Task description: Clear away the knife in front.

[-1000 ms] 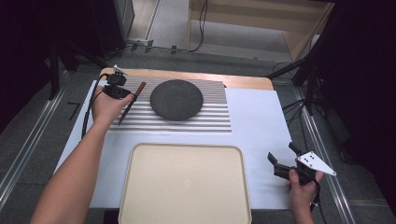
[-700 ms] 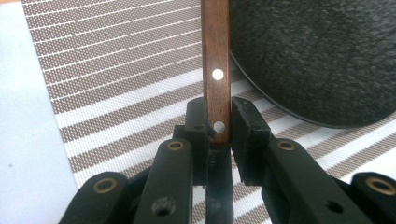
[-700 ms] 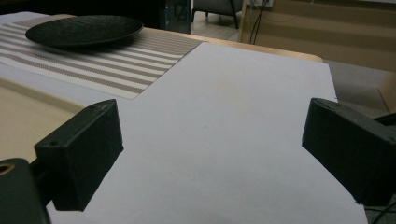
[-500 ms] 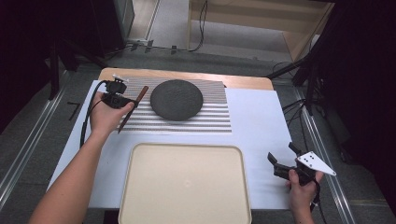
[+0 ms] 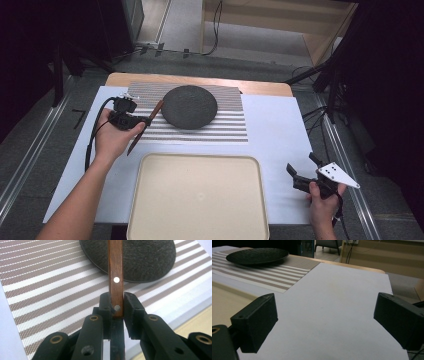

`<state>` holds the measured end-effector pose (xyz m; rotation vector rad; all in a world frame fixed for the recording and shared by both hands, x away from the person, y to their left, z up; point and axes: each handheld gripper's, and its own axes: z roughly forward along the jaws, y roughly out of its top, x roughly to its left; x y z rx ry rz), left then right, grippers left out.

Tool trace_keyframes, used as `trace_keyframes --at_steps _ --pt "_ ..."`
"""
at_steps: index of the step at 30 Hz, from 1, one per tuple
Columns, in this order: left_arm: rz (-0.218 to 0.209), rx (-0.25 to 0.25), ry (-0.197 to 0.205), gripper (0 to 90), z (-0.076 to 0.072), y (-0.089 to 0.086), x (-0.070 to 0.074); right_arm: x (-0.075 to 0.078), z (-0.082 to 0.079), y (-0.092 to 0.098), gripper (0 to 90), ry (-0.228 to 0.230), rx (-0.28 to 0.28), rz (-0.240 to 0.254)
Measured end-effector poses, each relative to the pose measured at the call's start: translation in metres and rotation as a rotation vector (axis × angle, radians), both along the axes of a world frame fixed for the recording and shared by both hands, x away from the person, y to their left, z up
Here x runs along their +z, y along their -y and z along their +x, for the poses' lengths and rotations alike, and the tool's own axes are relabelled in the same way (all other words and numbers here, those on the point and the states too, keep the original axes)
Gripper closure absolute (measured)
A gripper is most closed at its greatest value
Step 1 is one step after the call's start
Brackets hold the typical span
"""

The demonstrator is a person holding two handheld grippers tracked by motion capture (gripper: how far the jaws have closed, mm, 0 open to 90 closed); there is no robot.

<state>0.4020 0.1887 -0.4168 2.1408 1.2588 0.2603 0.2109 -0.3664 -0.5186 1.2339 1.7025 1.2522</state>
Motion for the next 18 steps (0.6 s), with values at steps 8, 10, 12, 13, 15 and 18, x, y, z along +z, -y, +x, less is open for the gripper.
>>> trace_keyframes --at_steps 8,10,12,13,15,18 --pt "0.0 -0.034 0.013 76.9 -0.025 0.008 0.0 0.0 0.0 0.0 3.8 -0.001 -0.002 -0.002" --pt "-0.002 -0.044 0.014 76.9 -0.031 0.01 0.0 0.0 0.0 0.0 3.8 -0.001 -0.002 -0.003" --pt "-0.007 -0.052 0.015 76.9 -0.038 0.012 0.0 0.0 0.0 0.0 3.9 -0.002 -0.002 -0.004" --pt "-0.011 -0.058 0.016 76.9 -0.042 0.012 0.0 0.0 0.0 0.0 3.8 -0.002 -0.002 -0.005" --pt "-0.028 -0.056 0.024 76.9 -0.048 0.013 0.001 0.0 0.0 0.0 3.9 -0.002 -0.002 -0.006" --pt "-0.041 -0.06 0.028 76.9 -0.057 0.013 0.002 0.0 0.0 0.0 3.8 -0.001 -0.002 -0.005"
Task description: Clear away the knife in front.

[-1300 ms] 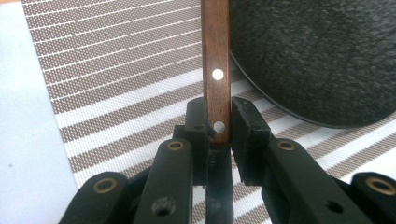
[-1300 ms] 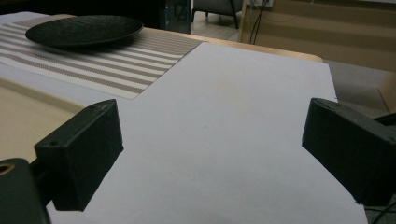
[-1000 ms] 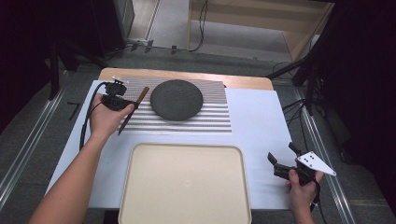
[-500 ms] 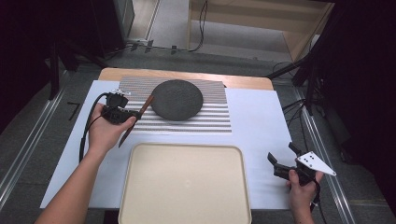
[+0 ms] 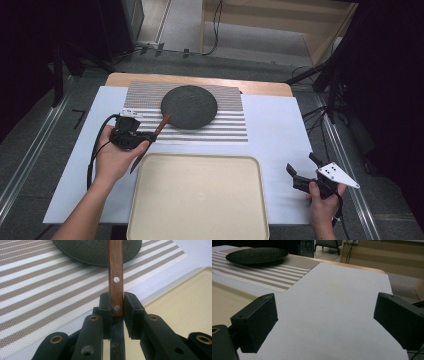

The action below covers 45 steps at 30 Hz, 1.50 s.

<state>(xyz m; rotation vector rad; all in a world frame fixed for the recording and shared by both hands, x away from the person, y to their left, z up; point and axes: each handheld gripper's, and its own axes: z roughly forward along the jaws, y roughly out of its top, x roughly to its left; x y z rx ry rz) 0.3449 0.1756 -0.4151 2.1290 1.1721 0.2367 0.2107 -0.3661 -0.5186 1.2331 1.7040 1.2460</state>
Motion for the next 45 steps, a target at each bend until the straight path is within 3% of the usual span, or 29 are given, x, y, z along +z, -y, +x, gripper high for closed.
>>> trace_keyframes --at_steps 9,19,27,37,45 --pt "-0.032 -0.01 0.014 76.9 -0.027 0.003 0.001 0.0 0.0 0.0 3.9 0.0 0.001 0.0" --pt "-0.007 -0.009 0.038 76.9 -0.059 0.011 -0.007 0.0 0.0 0.0 3.9 0.002 0.002 -0.001" --pt "-0.025 -0.01 0.0 76.8 -0.077 0.011 -0.024 0.0 0.0 0.0 3.9 0.001 0.002 0.0" --pt "0.014 0.005 -0.022 76.9 -0.093 0.015 -0.048 0.0 0.0 0.0 4.0 0.0 0.001 0.0" --pt "-0.011 0.035 -0.072 76.8 -0.104 0.008 -0.063 0.0 0.0 0.0 4.0 0.0 0.003 0.001"
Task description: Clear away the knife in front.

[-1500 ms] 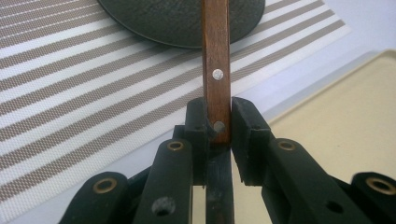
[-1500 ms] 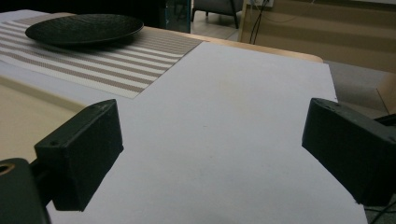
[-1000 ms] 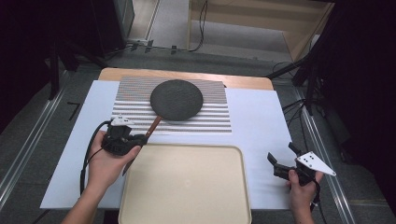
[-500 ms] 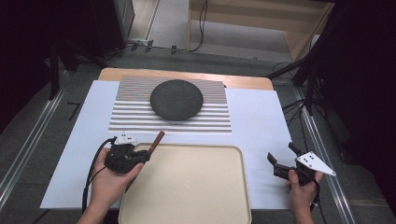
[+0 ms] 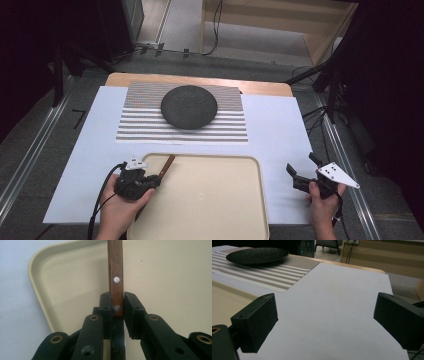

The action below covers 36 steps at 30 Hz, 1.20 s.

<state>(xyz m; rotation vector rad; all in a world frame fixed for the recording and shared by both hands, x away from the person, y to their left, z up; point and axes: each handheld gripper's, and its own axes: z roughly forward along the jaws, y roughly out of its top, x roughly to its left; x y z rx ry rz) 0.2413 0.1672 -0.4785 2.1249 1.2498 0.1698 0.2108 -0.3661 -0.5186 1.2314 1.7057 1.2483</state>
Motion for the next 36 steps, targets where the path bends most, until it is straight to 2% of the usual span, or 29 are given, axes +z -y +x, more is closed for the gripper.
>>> trace_keyframes --at_steps 7,13,15,17,18,20,21,22,23,24,27,29,31,33,36 --pt "0.006 0.025 -0.018 76.7 -0.008 -0.005 -0.009 0.0 0.0 0.0 4.0 0.001 0.001 -0.001" --pt "0.019 0.026 -0.009 76.5 -0.009 -0.004 -0.01 0.0 0.0 0.0 4.0 0.001 0.002 -0.001" --pt "0.008 0.032 -0.001 75.7 -0.008 -0.005 -0.011 0.0 0.0 0.0 4.0 0.002 0.002 -0.002" --pt "-0.001 0.038 0.018 67.3 -0.006 -0.007 -0.011 0.0 0.0 0.0 4.0 0.001 0.002 -0.001" --pt "0.003 0.037 0.045 62.5 -0.006 -0.007 -0.011 0.0 0.0 0.0 4.0 0.0 0.001 -0.001" --pt "-0.011 0.016 0.102 61.7 -0.006 -0.007 -0.007 0.0 0.0 0.0 4.0 0.0 0.002 -0.001" --pt "-0.022 -0.005 0.131 62.9 -0.006 -0.006 -0.005 0.0 0.0 0.0 4.0 0.0 0.002 -0.001" --pt "-0.034 -0.039 0.147 77.5 -0.006 -0.005 -0.002 0.0 0.0 0.0 4.0 0.0 0.001 -0.001" --pt "-0.058 -0.073 0.149 77.5 -0.005 -0.004 0.0 0.0 0.0 0.0 4.0 0.0 0.001 -0.001" --pt "-0.072 -0.102 0.149 88.6 -0.005 -0.003 0.0 0.0 0.0 0.0 4.0 0.001 0.001 -0.001" --pt "-0.047 -0.166 0.144 89.7 -0.003 0.006 -0.002 0.0 0.0 0.0 4.0 -0.001 -0.001 0.0" --pt "-0.04 -0.191 0.127 89.7 -0.003 0.012 -0.006 0.0 0.0 0.0 4.0 -0.001 0.0 0.0" --pt "-0.002 -0.19 0.113 89.7 -0.002 0.016 -0.01 0.0 0.0 0.0 4.0 -0.001 -0.001 0.0" --pt "0.003 -0.182 0.084 89.7 0.001 0.016 -0.013 0.0 0.0 0.0 4.0 -0.001 -0.001 -0.001" --pt "0.019 -0.154 0.071 89.7 0.004 0.011 -0.016 0.0 0.0 0.0 4.0 -0.001 0.001 -0.002"
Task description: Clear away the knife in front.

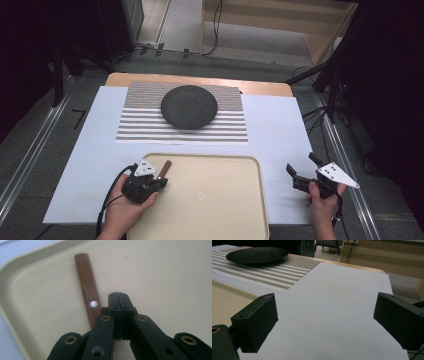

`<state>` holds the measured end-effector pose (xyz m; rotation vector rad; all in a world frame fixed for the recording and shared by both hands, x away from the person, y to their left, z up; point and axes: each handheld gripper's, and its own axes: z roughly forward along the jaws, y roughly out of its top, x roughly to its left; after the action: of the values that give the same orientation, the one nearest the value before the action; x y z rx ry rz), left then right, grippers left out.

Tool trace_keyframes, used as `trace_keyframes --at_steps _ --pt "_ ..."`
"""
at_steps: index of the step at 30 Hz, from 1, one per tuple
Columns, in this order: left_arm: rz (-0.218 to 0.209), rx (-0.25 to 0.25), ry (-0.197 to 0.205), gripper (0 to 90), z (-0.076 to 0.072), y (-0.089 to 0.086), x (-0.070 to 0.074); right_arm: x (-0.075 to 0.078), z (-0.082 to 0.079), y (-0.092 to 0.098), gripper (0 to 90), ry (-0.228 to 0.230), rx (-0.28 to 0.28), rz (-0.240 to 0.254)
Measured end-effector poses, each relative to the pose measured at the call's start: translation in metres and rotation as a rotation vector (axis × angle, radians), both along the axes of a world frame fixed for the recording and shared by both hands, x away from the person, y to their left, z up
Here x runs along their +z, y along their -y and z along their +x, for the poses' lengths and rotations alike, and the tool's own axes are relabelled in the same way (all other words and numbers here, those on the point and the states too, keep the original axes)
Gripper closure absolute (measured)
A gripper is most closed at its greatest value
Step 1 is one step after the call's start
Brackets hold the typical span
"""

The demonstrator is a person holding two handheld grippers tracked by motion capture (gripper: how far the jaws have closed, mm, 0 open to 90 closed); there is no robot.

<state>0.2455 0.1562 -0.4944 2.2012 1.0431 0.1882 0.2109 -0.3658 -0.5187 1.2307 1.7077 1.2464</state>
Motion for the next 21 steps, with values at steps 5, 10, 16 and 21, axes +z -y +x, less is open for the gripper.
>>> trace_keyframes --at_steps 5,10,16,21 --pt "-0.016 0.028 -0.013 89.7 0.004 -0.013 -0.001 0.0 0.0 0.0 4.0 0.001 0.003 -0.001" --pt "-0.017 0.049 -0.014 89.7 0.007 -0.022 0.0 0.0 0.0 0.0 4.0 0.003 0.005 -0.001" --pt "-0.019 0.074 -0.011 89.7 0.008 -0.031 0.001 0.0 0.0 0.0 4.1 0.003 0.006 -0.002" --pt "-0.024 0.087 -0.015 89.6 0.009 -0.038 0.002 0.0 0.0 0.0 4.1 0.004 0.007 -0.002"
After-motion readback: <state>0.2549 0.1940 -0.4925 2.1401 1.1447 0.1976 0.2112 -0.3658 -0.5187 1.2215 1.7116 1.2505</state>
